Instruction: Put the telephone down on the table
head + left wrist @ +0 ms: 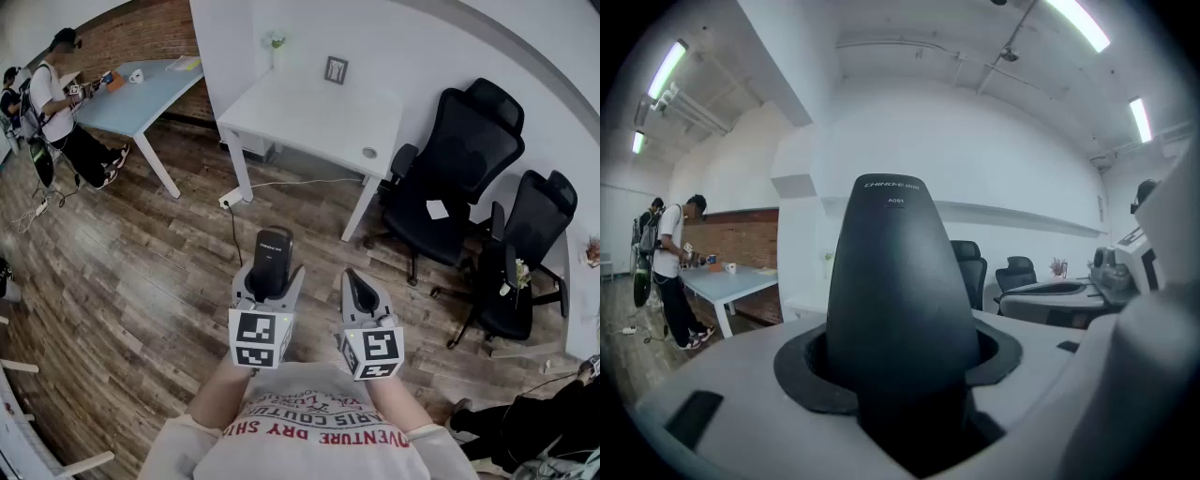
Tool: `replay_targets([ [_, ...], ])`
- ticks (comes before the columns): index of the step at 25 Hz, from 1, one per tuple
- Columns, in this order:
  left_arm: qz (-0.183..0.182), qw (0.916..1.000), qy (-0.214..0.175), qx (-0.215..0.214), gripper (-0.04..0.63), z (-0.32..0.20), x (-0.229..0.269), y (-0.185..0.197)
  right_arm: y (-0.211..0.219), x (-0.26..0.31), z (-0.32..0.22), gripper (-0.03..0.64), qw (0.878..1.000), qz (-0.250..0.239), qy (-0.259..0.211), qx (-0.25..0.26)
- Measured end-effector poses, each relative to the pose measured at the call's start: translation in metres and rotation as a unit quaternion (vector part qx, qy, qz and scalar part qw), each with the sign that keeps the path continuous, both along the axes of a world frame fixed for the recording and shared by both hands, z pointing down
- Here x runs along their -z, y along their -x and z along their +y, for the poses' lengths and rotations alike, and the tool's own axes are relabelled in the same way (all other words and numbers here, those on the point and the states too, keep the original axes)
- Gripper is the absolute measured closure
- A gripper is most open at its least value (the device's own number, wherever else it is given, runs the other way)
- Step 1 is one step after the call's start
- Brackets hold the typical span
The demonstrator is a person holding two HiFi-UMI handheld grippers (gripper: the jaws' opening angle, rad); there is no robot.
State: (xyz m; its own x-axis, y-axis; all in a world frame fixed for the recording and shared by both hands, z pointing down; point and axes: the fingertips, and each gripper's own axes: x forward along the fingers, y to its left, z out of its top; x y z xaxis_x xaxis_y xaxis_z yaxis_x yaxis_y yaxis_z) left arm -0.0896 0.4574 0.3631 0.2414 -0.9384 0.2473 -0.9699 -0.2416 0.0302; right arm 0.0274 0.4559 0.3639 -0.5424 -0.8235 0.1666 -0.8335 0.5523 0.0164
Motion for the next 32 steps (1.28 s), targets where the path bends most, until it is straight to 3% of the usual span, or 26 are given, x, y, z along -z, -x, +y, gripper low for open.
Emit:
replay_targets([
  [12,0.007,0.9999,0.001,-0.01,0.299,-0.001,-0.006,0.031,0.031,-0.005,-0.001,0.592,1.0,-0.005,-0.001,-0.014],
  [23,0.023,0.9992,0.018,-0.026,0.299,-0.002,-0.026,0.083,0.076,-0.017,0.0,0.592,0.999,-0.016,0.005,-0.038],
  [32,0.034,0.9984,0.037,-0.024,0.299,-0.043,-0.044,0.091,0.086,-0.036,-0.046,0.592,0.999,-0.011,0.024,-0.028],
])
